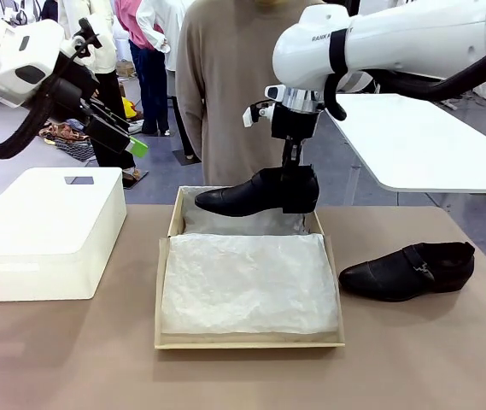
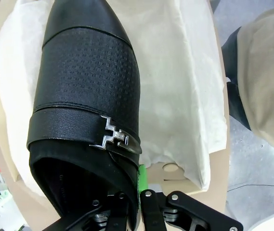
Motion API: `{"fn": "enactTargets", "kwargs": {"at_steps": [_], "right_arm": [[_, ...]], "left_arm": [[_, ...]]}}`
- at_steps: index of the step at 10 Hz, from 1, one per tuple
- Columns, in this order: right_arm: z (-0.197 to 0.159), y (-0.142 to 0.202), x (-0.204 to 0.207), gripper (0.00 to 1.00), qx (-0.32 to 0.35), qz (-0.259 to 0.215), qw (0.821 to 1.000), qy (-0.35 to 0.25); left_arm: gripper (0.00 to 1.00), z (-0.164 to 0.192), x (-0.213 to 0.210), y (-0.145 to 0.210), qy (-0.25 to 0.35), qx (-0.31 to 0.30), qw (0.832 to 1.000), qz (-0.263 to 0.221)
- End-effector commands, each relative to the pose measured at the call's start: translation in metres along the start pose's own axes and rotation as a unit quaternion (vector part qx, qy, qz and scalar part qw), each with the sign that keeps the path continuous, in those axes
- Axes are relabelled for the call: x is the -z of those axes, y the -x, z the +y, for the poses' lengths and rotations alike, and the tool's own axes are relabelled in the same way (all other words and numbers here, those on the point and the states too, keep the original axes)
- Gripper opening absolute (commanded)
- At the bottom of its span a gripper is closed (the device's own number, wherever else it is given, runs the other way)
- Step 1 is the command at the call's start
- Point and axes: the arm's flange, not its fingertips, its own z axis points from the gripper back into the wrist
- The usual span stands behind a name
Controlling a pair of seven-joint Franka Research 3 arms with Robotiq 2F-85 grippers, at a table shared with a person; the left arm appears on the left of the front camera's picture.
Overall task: Pack the shoes into the box.
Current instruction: Place one shoe of the Shoes into the Shoes Box.
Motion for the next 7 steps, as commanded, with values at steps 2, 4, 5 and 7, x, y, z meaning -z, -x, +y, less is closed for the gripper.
{"fn": "enactTargets", "kwargs": {"at_steps": [2,4,5,7], "right_arm": [[-0.005,-0.011,0.012,0.00,0.016,0.005,1.000,0.020],[-0.009,-0.014,0.024,0.00,0.018,0.001,1.000,0.015],[-0.012,-0.016,0.031,0.00,0.016,0.002,1.000,0.007],[-0.016,-0.018,0.044,0.00,0.016,0.008,1.000,0.010]], "left_arm": [[1.00,0.002,0.001,0.002,0.009,0.003,1.000,-0.009],[1.00,0.002,0.001,0.002,0.009,0.003,1.000,-0.009],[1.00,0.002,0.001,0.002,0.009,0.003,1.000,-0.009],[1.00,0.002,0.001,0.002,0.009,0.003,1.000,-0.009]]}}
